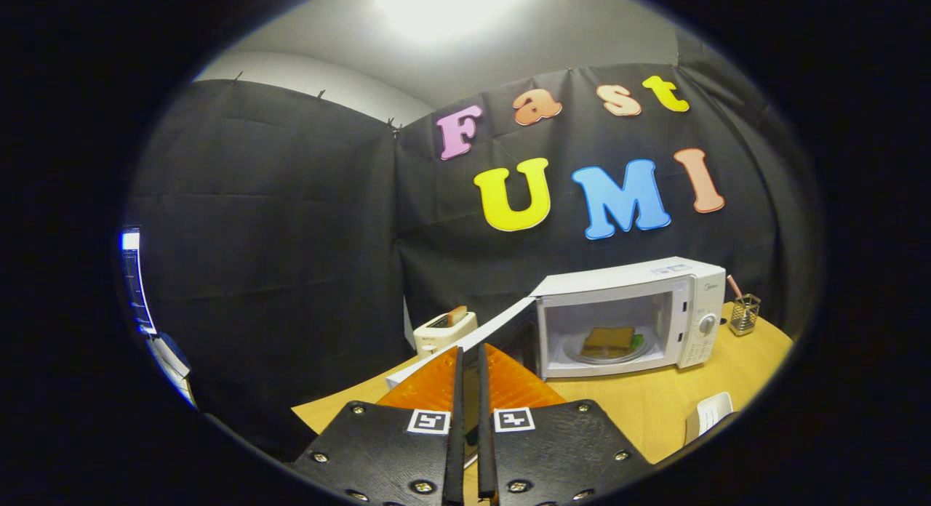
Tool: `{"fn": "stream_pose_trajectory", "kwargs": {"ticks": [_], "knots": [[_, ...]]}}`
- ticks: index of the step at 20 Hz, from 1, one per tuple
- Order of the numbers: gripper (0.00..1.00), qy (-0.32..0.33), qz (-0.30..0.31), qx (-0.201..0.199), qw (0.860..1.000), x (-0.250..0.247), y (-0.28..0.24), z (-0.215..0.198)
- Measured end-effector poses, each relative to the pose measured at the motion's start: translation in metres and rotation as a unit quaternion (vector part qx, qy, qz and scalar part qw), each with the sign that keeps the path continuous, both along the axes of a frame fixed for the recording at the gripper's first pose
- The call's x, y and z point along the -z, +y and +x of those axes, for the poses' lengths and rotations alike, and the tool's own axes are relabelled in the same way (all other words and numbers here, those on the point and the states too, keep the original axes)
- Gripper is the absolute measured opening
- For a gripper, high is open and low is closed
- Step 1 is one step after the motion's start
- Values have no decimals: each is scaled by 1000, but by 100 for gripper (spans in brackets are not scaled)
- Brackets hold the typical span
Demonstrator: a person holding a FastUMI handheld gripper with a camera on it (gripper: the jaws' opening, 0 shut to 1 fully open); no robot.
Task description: Open the microwave, put the food inside, and close the microwave door.
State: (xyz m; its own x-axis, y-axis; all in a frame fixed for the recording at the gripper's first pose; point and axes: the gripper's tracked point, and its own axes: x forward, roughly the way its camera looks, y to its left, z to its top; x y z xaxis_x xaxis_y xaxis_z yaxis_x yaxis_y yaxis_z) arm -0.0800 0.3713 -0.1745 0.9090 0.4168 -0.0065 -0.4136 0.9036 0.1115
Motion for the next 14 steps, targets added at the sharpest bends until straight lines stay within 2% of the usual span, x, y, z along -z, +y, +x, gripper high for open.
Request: {"fn": "stream_pose_trajectory", "kwargs": {"ticks": [3,10,14], "knots": [[8,2,-4,-32,999,5,35,-13],[8,22,-7,-52,998,34,98,-9],[8,27,-10,-35,999,48,102,7]]}}
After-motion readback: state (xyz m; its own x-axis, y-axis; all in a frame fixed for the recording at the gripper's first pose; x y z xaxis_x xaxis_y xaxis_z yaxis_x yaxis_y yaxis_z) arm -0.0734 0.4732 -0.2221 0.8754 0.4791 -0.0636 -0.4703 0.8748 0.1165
